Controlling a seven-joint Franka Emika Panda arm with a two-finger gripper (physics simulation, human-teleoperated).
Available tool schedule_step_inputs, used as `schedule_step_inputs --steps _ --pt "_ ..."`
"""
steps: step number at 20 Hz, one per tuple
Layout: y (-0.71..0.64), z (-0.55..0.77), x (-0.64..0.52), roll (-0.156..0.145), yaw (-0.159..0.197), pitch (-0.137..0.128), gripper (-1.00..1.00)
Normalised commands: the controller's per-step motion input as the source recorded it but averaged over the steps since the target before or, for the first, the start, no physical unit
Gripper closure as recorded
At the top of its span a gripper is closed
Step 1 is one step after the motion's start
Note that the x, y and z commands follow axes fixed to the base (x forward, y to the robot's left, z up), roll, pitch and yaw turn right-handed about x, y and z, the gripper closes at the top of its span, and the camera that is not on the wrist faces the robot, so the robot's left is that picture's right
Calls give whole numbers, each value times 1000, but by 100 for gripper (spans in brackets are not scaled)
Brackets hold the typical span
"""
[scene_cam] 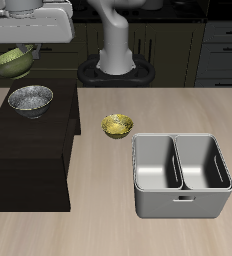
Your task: Stack the green bowl on the black bowl
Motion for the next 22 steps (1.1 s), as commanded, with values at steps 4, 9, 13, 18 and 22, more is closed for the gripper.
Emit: schedule_step_inputs --steps 4,9,13,18,22 --pt "197 -145 64 15 26 12 100" --pt "111 -81 29 15 6 5 100" --pt "34 -108 57 -11 11 1 100" --pt "-1 -102 41 0 1 8 100" --pt "34 -128 7 -13 12 8 100"
